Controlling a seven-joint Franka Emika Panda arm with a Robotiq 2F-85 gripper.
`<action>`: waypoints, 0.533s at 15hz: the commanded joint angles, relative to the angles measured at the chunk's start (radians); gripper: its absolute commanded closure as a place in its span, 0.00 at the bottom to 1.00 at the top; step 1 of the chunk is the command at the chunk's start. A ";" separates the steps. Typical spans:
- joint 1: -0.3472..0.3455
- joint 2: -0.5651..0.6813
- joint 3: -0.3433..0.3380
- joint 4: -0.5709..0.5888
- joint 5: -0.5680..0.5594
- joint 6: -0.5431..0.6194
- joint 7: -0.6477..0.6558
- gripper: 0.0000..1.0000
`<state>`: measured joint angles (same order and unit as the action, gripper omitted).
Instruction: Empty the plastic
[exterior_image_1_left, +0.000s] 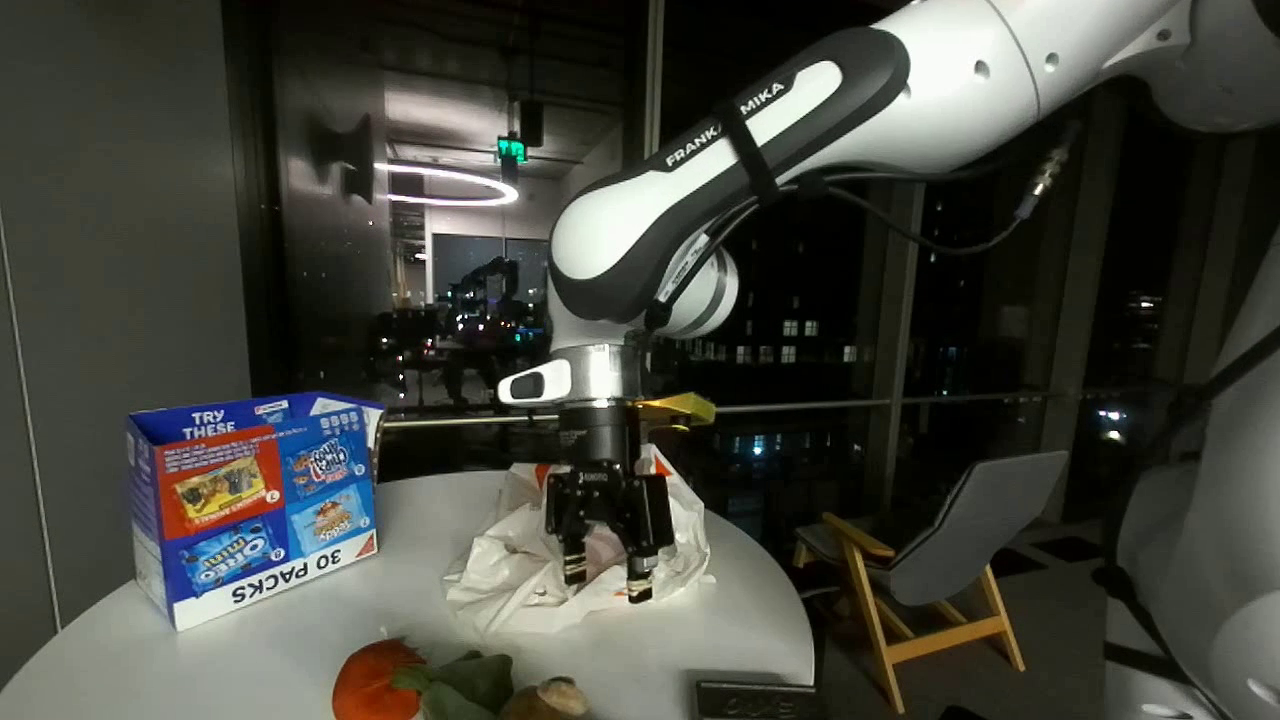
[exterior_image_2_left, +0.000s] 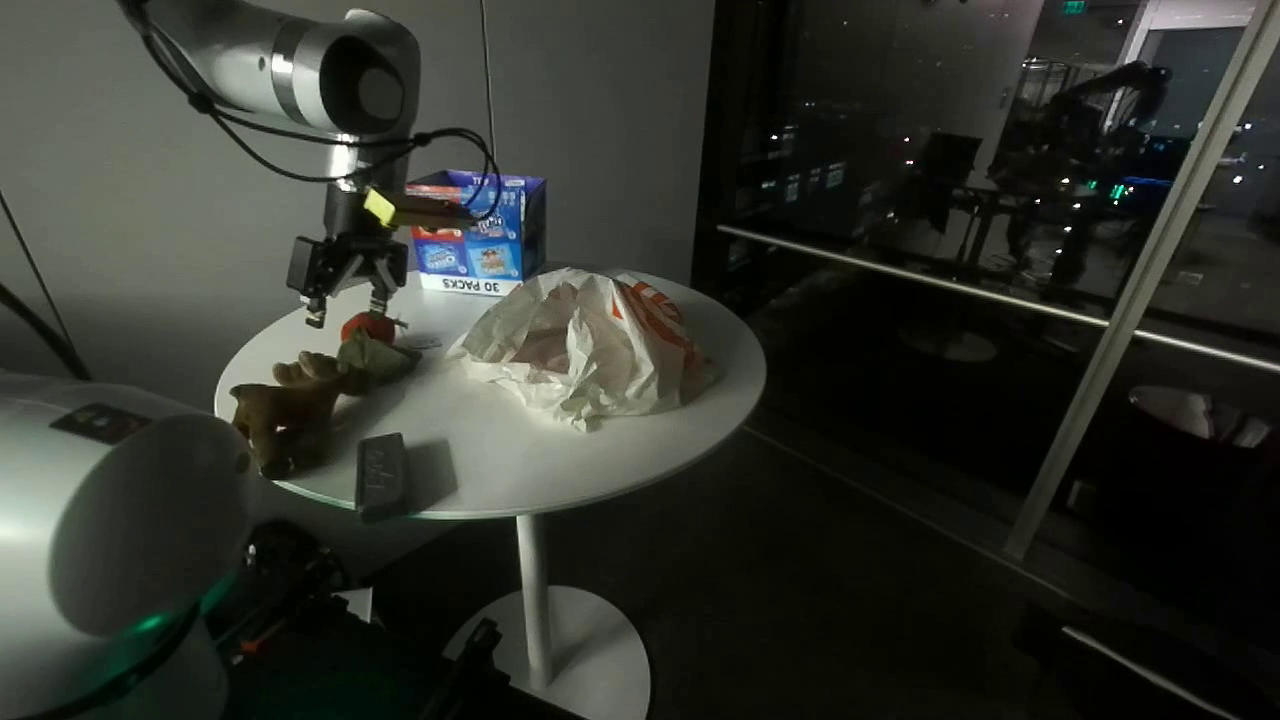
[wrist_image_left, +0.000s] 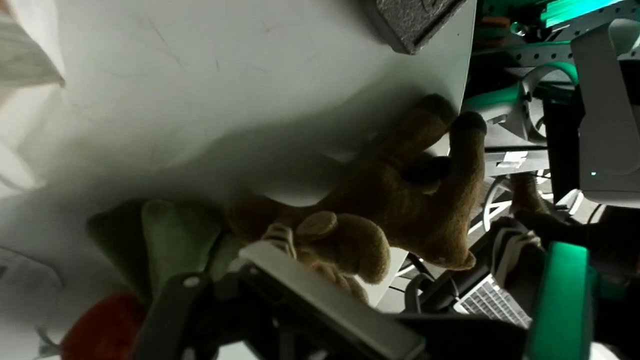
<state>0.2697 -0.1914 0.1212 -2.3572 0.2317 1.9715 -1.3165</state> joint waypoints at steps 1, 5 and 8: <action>-0.038 -0.086 0.014 -0.028 -0.061 0.017 0.179 0.00; -0.027 -0.055 -0.001 -0.008 -0.051 -0.003 0.155 0.00; -0.027 -0.043 0.001 -0.009 -0.051 -0.002 0.155 0.00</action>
<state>0.2437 -0.2348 0.1210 -2.3675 0.1804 1.9704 -1.1622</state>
